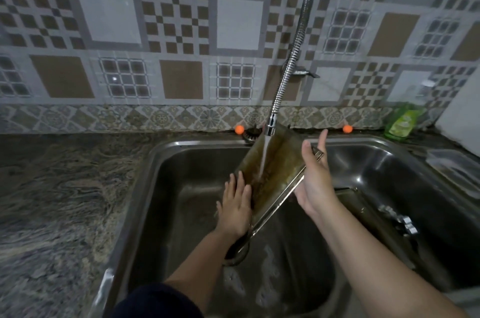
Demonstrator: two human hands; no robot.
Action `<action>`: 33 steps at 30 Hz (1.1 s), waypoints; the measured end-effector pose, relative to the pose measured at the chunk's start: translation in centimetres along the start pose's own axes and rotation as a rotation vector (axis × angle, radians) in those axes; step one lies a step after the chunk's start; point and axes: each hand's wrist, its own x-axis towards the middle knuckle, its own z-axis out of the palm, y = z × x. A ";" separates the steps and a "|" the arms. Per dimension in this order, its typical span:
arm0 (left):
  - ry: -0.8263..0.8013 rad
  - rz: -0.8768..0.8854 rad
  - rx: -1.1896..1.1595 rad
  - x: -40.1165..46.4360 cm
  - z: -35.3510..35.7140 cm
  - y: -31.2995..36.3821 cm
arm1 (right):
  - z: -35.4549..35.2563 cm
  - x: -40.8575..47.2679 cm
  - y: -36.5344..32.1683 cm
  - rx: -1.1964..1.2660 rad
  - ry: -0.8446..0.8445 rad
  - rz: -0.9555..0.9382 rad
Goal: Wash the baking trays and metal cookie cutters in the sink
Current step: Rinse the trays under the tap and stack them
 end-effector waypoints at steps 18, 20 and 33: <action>0.429 0.674 0.082 -6.1 0.1 4.6 | -5.0 -2.1 -3.2 -0.740 0.009 -0.209; 0.444 0.699 -0.083 -6.8 1.4 7.0 | -7.7 -2.2 -3.8 -0.760 -0.060 -0.139; 0.238 0.290 -0.170 -6.6 13.6 13.5 | -19.6 3.8 -12.0 -1.462 -0.166 -0.312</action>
